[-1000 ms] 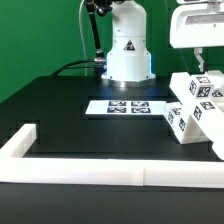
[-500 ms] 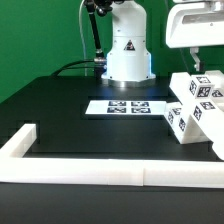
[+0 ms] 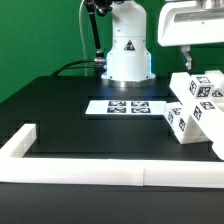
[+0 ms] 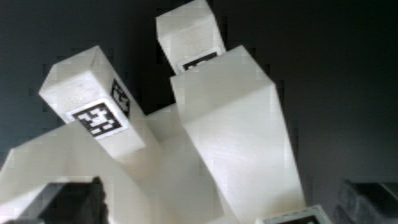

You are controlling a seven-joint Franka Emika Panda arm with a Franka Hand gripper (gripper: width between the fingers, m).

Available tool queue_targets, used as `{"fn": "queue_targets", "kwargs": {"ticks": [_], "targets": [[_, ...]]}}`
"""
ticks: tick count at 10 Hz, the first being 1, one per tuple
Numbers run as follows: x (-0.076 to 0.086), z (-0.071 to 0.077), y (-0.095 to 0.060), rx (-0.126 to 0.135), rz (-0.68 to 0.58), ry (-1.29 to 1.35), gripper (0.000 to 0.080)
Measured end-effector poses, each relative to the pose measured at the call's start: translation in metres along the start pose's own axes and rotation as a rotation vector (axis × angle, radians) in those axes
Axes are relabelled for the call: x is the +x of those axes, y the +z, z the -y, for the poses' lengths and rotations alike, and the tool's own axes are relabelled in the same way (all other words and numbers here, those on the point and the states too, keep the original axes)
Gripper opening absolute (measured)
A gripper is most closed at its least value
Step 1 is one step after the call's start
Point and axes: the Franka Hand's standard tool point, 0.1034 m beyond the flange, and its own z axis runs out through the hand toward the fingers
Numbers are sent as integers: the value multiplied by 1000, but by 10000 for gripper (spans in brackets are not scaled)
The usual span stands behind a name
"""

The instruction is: Assemble chair

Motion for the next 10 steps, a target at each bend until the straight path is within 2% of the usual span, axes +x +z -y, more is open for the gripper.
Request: {"fn": "queue_targets", "kwargs": {"ticks": [2, 5, 10], "targets": [[0, -1, 0, -2, 0, -17, 648], [-6, -12, 7, -14, 0, -126, 648], [-13, -20, 16, -21, 5, -132, 648]]}}
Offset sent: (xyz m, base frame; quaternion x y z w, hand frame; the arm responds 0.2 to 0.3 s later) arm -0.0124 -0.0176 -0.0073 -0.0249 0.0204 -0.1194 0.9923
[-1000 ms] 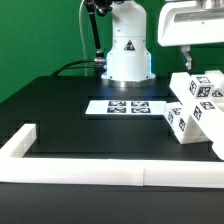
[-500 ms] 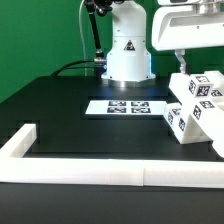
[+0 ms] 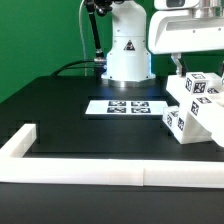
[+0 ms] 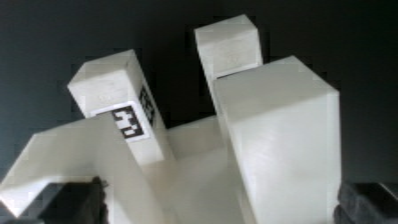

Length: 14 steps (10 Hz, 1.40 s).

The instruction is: Assemble chair

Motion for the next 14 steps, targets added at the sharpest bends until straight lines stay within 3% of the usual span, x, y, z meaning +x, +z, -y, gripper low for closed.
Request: {"fn": "queue_targets", "kwargs": {"ticks": [7, 10, 14], "targets": [[-10, -7, 10, -5, 4, 6, 648], [-9, -5, 5, -2, -4, 6, 648], [-5, 10, -11, 8, -9, 20, 648]]}}
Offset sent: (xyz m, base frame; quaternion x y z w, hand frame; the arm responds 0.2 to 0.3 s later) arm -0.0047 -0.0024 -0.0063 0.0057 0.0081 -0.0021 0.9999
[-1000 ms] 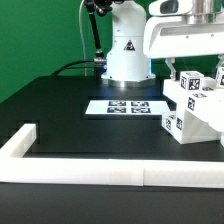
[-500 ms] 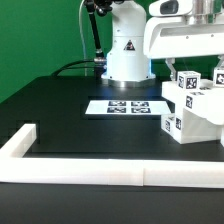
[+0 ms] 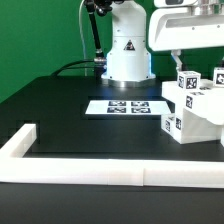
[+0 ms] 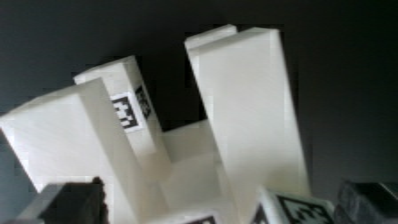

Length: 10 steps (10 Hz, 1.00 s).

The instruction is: Assemble chair

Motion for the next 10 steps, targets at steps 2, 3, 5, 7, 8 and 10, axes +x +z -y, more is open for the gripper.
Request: {"fn": "queue_targets", "kwargs": {"ticks": [2, 3, 5, 7, 8, 10], "targets": [[5, 9, -6, 4, -1, 20, 648], [9, 14, -9, 7, -3, 44, 648], [16, 18, -11, 8, -4, 73, 648], [15, 17, -10, 7, -3, 35, 648], [16, 17, -11, -7, -9, -72, 648], [19, 26, -10, -72, -40, -350, 648]]}}
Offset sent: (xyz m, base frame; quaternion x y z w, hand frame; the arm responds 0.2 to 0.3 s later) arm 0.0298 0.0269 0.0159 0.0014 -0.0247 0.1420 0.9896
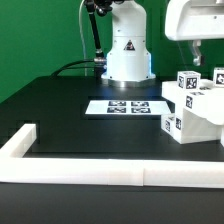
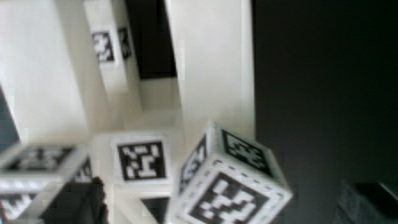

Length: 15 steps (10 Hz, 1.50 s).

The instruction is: Assemble chair

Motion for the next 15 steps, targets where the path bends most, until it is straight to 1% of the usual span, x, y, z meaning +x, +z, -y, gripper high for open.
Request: {"fn": "queue_targets", "kwargs": {"ticks": [2, 3, 6, 8, 11, 13, 14, 15], "targets": [[5, -2, 5, -2, 2, -300, 648], [6, -1, 5, -3, 2, -344, 648], [5, -4, 5, -3, 3, -519, 648], [6, -6, 8, -5, 9, -630, 648], [3, -5, 17, -1, 25, -634, 648], [3, -5, 17, -1, 25, -634, 648], [3, -5, 17, -1, 25, -633, 556], [3, -6, 17, -1, 25, -632, 388]]}}
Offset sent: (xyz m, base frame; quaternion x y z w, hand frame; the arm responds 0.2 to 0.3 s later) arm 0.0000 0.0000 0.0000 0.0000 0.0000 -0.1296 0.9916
